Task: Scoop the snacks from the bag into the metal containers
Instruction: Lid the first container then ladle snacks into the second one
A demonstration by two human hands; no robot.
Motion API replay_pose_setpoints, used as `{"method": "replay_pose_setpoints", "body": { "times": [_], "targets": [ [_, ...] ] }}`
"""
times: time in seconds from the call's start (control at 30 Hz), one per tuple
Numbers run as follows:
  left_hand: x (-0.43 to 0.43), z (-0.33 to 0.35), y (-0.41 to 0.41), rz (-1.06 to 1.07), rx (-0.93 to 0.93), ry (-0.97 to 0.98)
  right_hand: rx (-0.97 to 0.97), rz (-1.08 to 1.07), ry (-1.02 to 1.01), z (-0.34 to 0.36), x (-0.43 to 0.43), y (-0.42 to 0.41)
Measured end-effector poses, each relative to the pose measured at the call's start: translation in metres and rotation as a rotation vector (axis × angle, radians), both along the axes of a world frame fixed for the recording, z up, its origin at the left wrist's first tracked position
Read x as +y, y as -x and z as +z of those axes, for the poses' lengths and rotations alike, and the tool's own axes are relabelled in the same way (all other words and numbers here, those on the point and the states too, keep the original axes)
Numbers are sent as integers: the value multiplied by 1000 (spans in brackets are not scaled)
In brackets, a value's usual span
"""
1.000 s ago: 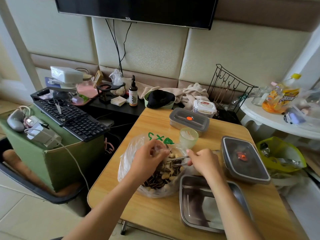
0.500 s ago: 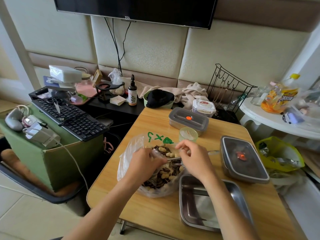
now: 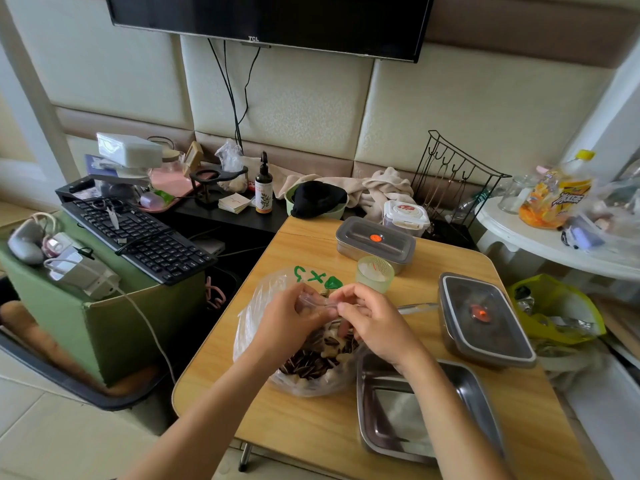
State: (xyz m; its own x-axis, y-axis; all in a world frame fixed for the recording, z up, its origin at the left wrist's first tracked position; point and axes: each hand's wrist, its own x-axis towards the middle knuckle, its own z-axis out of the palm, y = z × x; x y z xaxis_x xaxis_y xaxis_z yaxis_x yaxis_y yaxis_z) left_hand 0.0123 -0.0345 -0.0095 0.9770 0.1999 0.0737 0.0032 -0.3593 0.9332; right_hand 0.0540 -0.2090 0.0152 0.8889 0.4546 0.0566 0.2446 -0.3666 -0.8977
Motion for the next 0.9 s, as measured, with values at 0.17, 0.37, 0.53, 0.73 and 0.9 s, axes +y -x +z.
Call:
{"method": "replay_pose_setpoints", "body": {
  "times": [0.17,0.37,0.53,0.73,0.9],
  "targets": [
    [2,5,2,-48,3,89,-11,-11,-37,-2,-5,-3],
    [0,4,3,-101,34,61,-500,-58,171,-5,-9,-3],
    [3,7,3,-137,39,70,-514,-85,159,-1,-13,-1],
    [1,7,3,-155,75,107,-230,-51,31,2,-17,2],
    [1,11,3,-185,114,304,-103,-135,-132,-2,-11,4]
  ]
}}
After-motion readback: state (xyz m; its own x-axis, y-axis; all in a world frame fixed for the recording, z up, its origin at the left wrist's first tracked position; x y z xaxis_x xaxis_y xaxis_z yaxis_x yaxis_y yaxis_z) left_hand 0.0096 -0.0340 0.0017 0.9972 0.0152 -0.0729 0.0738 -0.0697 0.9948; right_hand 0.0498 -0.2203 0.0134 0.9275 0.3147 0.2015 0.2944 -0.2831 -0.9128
